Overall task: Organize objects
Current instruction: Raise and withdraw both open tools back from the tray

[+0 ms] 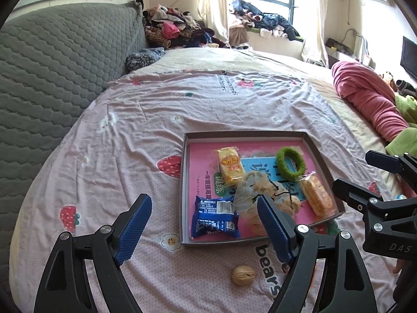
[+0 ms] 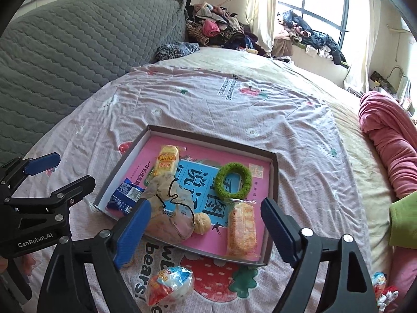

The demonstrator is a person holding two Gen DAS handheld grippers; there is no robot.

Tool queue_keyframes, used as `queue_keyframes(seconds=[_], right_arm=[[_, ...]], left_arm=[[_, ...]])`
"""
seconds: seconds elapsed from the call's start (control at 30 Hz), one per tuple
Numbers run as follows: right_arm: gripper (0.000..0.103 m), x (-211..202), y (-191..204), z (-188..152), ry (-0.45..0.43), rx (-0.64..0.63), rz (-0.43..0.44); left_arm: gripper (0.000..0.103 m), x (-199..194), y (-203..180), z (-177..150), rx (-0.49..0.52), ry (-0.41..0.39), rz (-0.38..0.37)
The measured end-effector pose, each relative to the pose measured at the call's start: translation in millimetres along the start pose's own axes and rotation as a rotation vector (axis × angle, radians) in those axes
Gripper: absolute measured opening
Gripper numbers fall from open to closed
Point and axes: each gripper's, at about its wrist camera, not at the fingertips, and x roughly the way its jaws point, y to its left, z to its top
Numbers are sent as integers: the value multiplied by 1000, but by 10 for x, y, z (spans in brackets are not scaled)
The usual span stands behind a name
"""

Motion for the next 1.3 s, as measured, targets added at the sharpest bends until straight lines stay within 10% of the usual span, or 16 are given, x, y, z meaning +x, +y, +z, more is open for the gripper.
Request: queue_keyframes(seconds=[1.3], right_arm=[[95,-1671,239,-419,-128,9,-21]], left_arm=[[88,-1547,-80,-501,5,-102,-2]])
